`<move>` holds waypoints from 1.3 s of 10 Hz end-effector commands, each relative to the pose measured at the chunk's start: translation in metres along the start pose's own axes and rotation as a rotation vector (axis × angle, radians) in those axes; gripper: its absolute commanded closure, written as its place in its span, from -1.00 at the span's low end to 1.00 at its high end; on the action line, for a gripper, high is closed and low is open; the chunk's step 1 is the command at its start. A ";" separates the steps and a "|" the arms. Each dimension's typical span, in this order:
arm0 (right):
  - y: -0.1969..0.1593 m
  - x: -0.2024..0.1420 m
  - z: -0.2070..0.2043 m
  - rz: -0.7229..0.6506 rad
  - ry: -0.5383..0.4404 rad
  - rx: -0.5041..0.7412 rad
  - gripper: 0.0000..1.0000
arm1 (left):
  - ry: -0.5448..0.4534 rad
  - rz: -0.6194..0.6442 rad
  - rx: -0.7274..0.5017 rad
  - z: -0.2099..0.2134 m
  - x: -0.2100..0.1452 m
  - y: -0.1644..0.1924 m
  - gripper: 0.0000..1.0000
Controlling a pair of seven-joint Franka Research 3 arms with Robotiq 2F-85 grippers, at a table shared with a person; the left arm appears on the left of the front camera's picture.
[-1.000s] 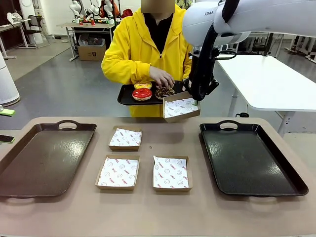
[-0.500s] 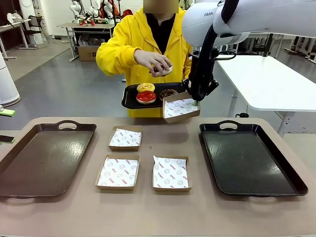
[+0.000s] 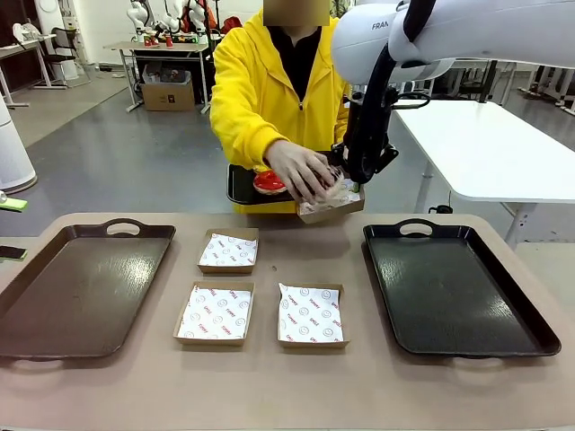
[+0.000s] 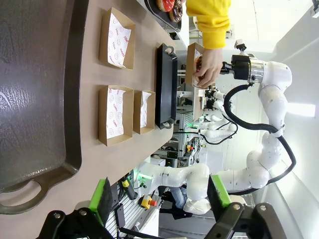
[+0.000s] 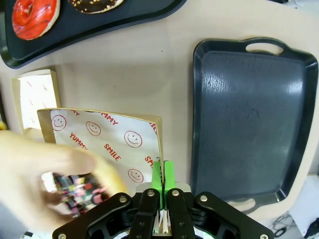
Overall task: Individually package the donuts and arrange them on the tray.
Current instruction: Place the picked Paper togo box on the Handle tray while simultaneously picking up another Paper togo box from the table with the other hand.
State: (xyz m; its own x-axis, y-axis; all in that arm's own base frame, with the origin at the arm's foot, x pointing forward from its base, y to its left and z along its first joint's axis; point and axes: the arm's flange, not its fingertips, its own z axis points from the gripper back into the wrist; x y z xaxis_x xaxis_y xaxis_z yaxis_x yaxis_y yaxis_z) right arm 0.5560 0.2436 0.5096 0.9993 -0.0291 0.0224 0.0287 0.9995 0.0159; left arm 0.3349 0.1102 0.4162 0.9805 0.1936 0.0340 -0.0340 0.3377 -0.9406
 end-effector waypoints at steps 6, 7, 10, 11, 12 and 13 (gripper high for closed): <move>-0.002 0.000 0.000 -0.008 0.001 0.004 1.00 | -0.009 -0.007 -0.006 0.000 -0.001 0.000 -1.00; -0.002 0.000 0.000 -0.008 0.001 0.004 1.00 | -0.009 -0.007 -0.006 0.000 -0.001 0.000 -1.00; -0.002 0.000 0.000 -0.008 0.001 0.004 1.00 | -0.009 -0.007 -0.006 0.000 -0.001 0.000 -1.00; -0.002 0.000 0.000 -0.008 0.001 0.004 1.00 | -0.009 -0.007 -0.006 0.000 -0.001 0.000 -1.00; -0.002 0.000 0.000 -0.008 0.001 0.004 1.00 | -0.009 -0.007 -0.006 0.000 -0.001 0.000 -1.00; 0.000 0.000 0.000 0.000 0.000 0.000 0.96 | 0.000 0.000 0.000 0.000 0.000 0.000 -1.00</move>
State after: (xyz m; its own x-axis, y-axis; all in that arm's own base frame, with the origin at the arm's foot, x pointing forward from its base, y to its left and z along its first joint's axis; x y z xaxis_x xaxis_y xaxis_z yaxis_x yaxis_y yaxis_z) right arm 0.5559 0.2439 0.5096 0.9993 -0.0286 0.0223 0.0282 0.9995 0.0159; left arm 0.3350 0.1102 0.4162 0.9805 0.1934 0.0340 -0.0340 0.3378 -0.9406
